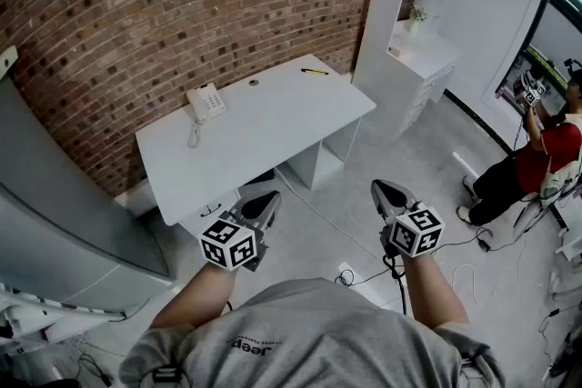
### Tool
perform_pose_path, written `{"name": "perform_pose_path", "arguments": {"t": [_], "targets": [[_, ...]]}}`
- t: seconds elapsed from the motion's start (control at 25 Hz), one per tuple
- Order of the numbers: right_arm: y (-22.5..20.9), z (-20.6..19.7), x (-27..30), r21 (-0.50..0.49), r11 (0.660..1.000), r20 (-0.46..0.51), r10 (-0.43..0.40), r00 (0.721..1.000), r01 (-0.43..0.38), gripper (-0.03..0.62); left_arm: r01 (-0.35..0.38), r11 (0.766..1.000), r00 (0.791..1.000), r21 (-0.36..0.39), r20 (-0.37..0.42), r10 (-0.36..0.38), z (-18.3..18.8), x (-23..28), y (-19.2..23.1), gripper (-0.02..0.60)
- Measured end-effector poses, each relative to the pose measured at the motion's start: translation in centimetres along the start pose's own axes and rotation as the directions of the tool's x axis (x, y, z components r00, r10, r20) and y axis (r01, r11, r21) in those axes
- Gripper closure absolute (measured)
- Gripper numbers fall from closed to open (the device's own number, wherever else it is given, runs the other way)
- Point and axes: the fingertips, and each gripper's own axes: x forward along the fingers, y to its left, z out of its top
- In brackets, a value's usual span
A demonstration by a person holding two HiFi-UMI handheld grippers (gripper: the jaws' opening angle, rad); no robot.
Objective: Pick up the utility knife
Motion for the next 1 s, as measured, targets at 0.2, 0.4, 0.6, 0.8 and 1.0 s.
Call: {"name": "perform_pose_path", "arguments": {"t": [0.2, 0.4, 0.6, 0.8, 1.0], "targets": [[-0.1, 0.2, -0.1, -0.004, 1.000, -0.001, 0.002, 1.000, -0.002, 0.586, 0.008, 1.000, 1.000, 0.000, 0.002, -0.008, 0.1, 0.2, -0.4, 0.583], [-0.5, 0.0, -0.5, -0.007, 1.000, 0.004, 0.002, 1.000, -0.002, 0.586, 0.013, 1.000, 1.000, 0.004, 0.004, -0.013, -0.1, 0.6, -1.0, 0.583], [-0.9, 0.5, -1.0, 0.000, 1.000, 0.016, 0.005, 1.000, -0.005, 0.586, 0.018, 1.000, 1.000, 0.013, 0.001, -0.018, 0.0, 1.1, -1.6, 0.583], [-2.1, 0.5, -2.3, -0.014, 1.000, 0.026, 0.010, 1.000, -0.010, 0.585, 0.009, 1.000, 1.000, 0.028, 0.007, -0.009, -0.1, 2.3, -3.2, 0.583], [-4.2, 0.5, -3.9, -0.027, 0.999, 0.021, 0.027, 0.999, -0.027, 0.585, -0.017, 0.999, 1.000, 0.042, 0.018, 0.016, -0.3, 4.1, -5.6, 0.583]]}}
